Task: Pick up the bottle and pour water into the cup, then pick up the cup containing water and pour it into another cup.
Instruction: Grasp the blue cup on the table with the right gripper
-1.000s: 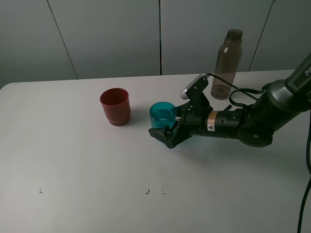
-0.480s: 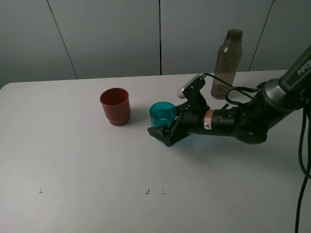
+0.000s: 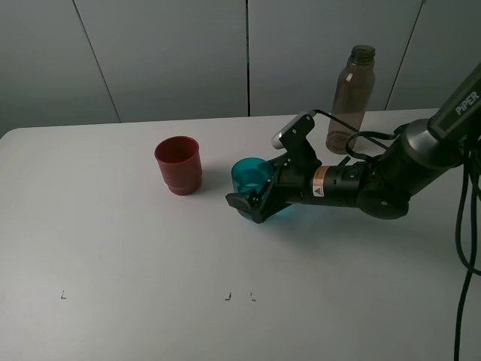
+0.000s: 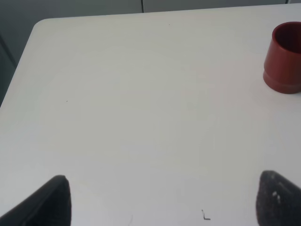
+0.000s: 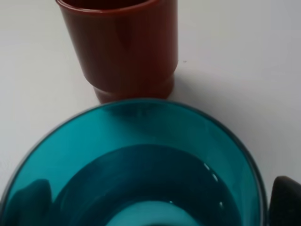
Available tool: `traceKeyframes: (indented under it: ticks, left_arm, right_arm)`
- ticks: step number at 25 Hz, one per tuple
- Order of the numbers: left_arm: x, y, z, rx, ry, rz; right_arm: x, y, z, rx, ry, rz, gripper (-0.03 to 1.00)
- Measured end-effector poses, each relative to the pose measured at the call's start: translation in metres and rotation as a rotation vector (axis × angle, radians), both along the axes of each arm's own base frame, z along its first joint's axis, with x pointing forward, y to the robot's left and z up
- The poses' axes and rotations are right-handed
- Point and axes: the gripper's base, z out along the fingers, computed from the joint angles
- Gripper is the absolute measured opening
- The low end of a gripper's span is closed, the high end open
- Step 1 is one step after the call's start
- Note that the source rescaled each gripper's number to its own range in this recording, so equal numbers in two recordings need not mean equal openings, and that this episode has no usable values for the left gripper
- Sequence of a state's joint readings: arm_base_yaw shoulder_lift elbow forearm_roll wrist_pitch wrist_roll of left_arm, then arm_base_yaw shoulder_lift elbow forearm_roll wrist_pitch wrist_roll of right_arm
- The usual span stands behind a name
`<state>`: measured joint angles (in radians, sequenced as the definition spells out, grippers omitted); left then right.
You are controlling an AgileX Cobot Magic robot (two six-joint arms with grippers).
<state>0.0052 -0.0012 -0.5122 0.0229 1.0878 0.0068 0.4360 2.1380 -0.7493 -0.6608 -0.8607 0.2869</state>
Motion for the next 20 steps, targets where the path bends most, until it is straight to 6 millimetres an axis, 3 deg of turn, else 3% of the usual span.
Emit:
traceKeyframes:
  ticks: [12,13,14,16,17,20]
  left_arm:
    - [0.0002,0.0,-0.0004,0.0,0.002,0.0]
    - [0.0002,0.0,-0.0004,0.0,0.002,0.0]
    - [0.0002,0.0,-0.0004,0.0,0.002,0.0]
    - [0.0002,0.0,-0.0004,0.0,0.002,0.0]
    - [0.0002,0.0,-0.0004,0.0,0.002,0.0]
    - [0.0002,0.0,-0.0004,0.0,0.002,0.0]
  right_arm:
    - [0.0,-0.0001,-0.0001,-0.002,0.001,0.0,0.95]
    - [0.0,-0.0001,-0.0001,-0.002,0.001,0.0,0.86]
    - [0.0,-0.0001,-0.0001,-0.002,0.001,0.0,0.68]
    - [-0.0004,0.0004,-0.0002,-0.002,0.001,0.003,0.13]
    - [0.0001,0.0007,0.0001,-0.001,-0.001,0.003,0.08]
    - [0.0001,0.0007,0.0001,-0.001,-0.001,0.003,0.08]
